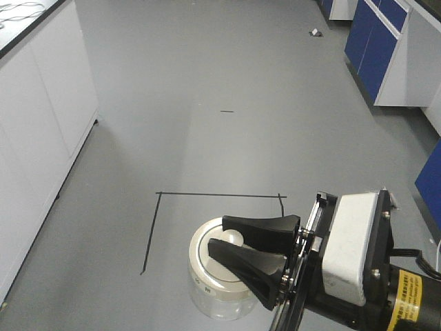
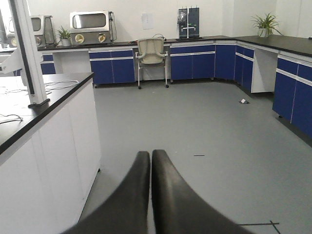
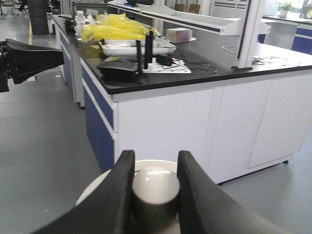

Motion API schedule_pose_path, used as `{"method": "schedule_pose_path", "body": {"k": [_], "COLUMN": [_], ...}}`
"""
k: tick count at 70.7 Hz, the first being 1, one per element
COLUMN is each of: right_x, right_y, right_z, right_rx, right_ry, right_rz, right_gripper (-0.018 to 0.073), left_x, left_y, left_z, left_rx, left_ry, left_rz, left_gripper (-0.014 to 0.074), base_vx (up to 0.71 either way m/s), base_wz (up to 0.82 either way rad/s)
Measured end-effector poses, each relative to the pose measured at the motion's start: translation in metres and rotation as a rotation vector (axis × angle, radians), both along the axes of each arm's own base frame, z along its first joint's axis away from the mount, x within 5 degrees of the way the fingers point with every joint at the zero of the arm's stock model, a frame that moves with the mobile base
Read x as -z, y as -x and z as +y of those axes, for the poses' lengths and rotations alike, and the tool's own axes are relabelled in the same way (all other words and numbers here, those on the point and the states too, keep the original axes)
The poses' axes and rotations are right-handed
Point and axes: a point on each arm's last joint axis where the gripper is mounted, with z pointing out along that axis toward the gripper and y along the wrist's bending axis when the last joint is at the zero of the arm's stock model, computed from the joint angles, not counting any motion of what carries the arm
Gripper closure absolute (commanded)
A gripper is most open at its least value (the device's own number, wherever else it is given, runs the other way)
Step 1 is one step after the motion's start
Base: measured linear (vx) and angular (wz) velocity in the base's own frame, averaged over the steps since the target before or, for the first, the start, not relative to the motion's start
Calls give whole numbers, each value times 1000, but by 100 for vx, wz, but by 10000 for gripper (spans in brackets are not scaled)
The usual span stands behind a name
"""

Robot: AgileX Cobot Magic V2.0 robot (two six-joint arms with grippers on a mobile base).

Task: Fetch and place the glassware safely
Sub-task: 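Drive the base across the lab carrying the jar in the right gripper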

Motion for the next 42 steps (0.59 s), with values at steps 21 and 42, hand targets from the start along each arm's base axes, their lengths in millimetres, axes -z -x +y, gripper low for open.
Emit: {"method": "schedule_pose_path", "body": {"k": [21, 42], "right_x": [0, 0], "right_y": [0, 0], "right_z": [0, 0], "right_rx": [1, 1], "right_ry": [1, 1], "right_rz": [0, 0], "right_gripper": [563, 563], "left_x": [0, 0], "left_y": [0, 0], "left_z": [0, 0], "left_rx": [0, 0], "left_ry": [0, 0], "left_rz": [0, 0], "left_gripper": [603, 603], "base_vx": [41, 41], "base_wz": [-11, -7]}}
